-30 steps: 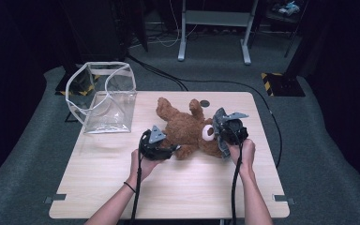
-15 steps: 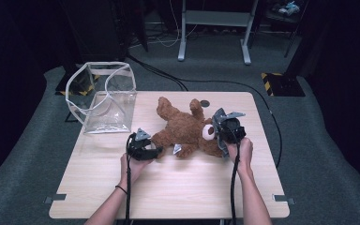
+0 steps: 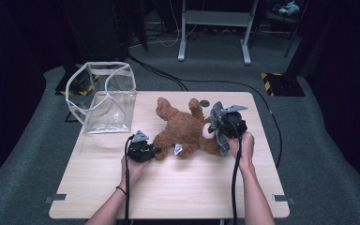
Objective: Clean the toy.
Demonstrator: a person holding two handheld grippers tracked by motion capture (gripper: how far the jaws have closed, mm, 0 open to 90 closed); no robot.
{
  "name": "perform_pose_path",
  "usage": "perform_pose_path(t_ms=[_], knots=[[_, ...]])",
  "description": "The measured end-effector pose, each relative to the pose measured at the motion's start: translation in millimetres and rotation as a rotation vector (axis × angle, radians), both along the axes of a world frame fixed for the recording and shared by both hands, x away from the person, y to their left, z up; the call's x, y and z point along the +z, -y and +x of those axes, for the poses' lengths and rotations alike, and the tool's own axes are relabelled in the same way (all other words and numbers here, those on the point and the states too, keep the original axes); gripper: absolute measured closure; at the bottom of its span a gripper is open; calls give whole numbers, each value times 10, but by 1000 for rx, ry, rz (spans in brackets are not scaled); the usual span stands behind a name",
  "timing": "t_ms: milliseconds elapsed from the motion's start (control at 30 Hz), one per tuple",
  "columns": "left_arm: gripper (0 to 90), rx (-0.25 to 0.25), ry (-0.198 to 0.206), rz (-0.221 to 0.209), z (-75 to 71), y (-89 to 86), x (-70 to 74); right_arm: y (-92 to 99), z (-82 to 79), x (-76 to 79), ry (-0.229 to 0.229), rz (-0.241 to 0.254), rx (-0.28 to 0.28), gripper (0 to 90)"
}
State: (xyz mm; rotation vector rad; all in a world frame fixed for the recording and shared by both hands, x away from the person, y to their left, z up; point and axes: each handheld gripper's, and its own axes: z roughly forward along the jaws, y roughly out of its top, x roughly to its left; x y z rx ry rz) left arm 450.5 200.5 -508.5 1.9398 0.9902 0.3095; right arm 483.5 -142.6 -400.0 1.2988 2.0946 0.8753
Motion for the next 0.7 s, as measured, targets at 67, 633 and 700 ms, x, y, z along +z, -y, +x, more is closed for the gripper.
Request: perform_pose_path(t_ms=[67, 633, 700], knots=[[707, -6, 7, 4, -2, -4, -2, -125, 13, 128, 26, -4, 36, 790], [761, -38, 24, 8, -43, -53, -31, -610, 454, -173, -106, -90, 114, 791], [763, -48, 22, 9, -66, -58, -35, -563, 449, -166, -106, -91, 111, 791]])
